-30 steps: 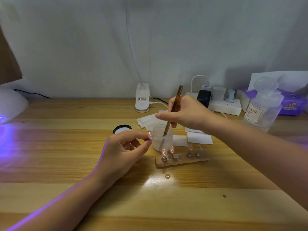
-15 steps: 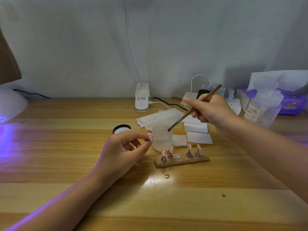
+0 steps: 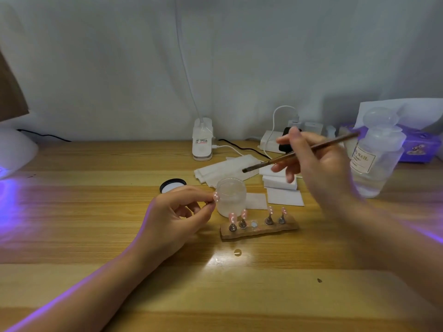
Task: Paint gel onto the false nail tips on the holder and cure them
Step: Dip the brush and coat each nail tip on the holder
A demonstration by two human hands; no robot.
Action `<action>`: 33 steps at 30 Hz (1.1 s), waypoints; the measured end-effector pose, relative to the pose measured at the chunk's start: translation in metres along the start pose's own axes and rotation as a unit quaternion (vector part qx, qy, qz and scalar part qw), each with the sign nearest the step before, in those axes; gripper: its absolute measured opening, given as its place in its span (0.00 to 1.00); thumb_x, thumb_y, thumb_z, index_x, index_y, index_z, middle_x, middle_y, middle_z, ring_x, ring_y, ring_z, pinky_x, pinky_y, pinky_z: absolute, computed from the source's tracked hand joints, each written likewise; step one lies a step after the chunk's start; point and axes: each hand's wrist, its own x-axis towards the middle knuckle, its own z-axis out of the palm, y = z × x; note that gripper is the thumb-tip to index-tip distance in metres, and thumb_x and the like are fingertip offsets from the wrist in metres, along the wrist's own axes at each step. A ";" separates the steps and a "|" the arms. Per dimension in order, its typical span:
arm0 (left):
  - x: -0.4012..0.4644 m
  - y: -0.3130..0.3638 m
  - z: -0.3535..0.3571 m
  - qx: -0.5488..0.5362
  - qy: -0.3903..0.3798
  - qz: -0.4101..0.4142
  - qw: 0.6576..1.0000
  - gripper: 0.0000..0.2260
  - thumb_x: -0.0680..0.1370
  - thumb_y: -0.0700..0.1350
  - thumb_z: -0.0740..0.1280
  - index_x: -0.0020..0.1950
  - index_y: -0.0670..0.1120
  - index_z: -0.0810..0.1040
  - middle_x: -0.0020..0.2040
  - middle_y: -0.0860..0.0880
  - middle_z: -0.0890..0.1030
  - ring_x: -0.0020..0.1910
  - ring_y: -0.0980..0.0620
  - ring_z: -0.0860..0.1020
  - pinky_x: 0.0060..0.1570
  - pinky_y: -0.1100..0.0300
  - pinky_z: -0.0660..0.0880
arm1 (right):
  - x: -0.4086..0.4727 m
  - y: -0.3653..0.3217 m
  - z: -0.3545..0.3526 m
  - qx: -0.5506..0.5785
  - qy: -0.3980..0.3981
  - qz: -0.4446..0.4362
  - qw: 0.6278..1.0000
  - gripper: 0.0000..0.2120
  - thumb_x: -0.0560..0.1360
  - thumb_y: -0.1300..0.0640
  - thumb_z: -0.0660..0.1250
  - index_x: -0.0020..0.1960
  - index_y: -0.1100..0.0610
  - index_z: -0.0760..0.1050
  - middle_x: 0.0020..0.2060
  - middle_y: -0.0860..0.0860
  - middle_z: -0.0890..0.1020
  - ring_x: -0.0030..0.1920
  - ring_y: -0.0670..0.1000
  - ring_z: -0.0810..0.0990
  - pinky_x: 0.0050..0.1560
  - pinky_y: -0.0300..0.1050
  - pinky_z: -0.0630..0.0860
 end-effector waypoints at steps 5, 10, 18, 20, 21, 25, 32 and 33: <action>-0.001 0.000 0.000 -0.004 -0.008 0.003 1.000 0.12 0.70 0.32 0.71 0.44 0.50 0.82 0.41 0.56 0.82 0.33 0.57 0.75 0.32 0.65 0.71 | -0.045 0.010 0.010 -0.058 -0.089 -0.206 0.973 0.12 0.74 0.50 0.61 0.44 0.57 0.78 0.33 0.49 0.81 0.34 0.45 0.79 0.35 0.40 0.76; -0.001 -0.002 0.000 -0.003 -0.018 0.001 1.000 0.14 0.70 0.31 0.70 0.45 0.50 0.83 0.41 0.54 0.81 0.32 0.56 0.74 0.31 0.64 0.72 | -0.062 0.011 0.016 -0.064 -0.048 -0.140 0.987 0.17 0.74 0.38 0.56 0.38 0.47 0.76 0.34 0.44 0.81 0.37 0.43 0.79 0.42 0.46 0.75; -0.002 -0.004 -0.001 -0.010 -0.040 -0.003 0.999 0.13 0.71 0.32 0.71 0.45 0.50 0.83 0.40 0.51 0.81 0.30 0.53 0.72 0.30 0.63 0.71 | -0.059 0.013 0.020 -0.079 -0.063 -0.150 0.983 0.18 0.75 0.38 0.54 0.40 0.46 0.76 0.35 0.38 0.79 0.39 0.42 0.78 0.41 0.50 0.74; -0.002 -0.004 0.000 -0.012 -0.038 -0.007 0.999 0.13 0.70 0.31 0.70 0.45 0.50 0.83 0.40 0.51 0.80 0.30 0.54 0.71 0.30 0.64 0.70 | -0.060 0.014 0.020 -0.081 -0.057 -0.158 0.983 0.18 0.76 0.39 0.54 0.38 0.47 0.76 0.34 0.38 0.78 0.38 0.40 0.78 0.41 0.50 0.74; -0.002 -0.003 0.000 -0.013 -0.038 -0.007 0.999 0.13 0.70 0.31 0.70 0.45 0.50 0.83 0.40 0.51 0.80 0.30 0.53 0.71 0.30 0.64 0.70 | -0.061 0.015 0.019 -0.079 -0.050 -0.161 0.983 0.19 0.76 0.40 0.54 0.37 0.47 0.76 0.32 0.38 0.78 0.37 0.40 0.78 0.41 0.50 0.73; -0.002 -0.003 0.000 -0.008 -0.039 -0.009 0.999 0.13 0.70 0.31 0.70 0.45 0.49 0.83 0.39 0.52 0.80 0.30 0.53 0.70 0.30 0.66 0.70 | -0.063 0.017 0.018 -0.036 -0.024 -0.143 0.989 0.22 0.76 0.39 0.54 0.31 0.48 0.76 0.32 0.46 0.81 0.34 0.44 0.79 0.40 0.50 0.72; -0.003 -0.002 -0.001 -0.007 -0.039 -0.007 0.999 0.13 0.70 0.31 0.70 0.45 0.48 0.83 0.37 0.49 0.79 0.30 0.54 0.70 0.30 0.63 0.70 | -0.062 0.014 0.021 -0.090 -0.056 -0.168 0.980 0.18 0.76 0.41 0.53 0.39 0.48 0.77 0.34 0.40 0.79 0.37 0.38 0.77 0.40 0.43 0.73; -0.003 -0.002 0.000 -0.006 -0.038 -0.007 0.999 0.13 0.70 0.31 0.70 0.45 0.49 0.83 0.37 0.49 0.79 0.30 0.54 0.70 0.30 0.62 0.70 | -0.062 0.014 0.021 -0.084 -0.051 -0.168 0.981 0.19 0.76 0.41 0.54 0.38 0.48 0.77 0.33 0.39 0.79 0.37 0.38 0.78 0.40 0.41 0.73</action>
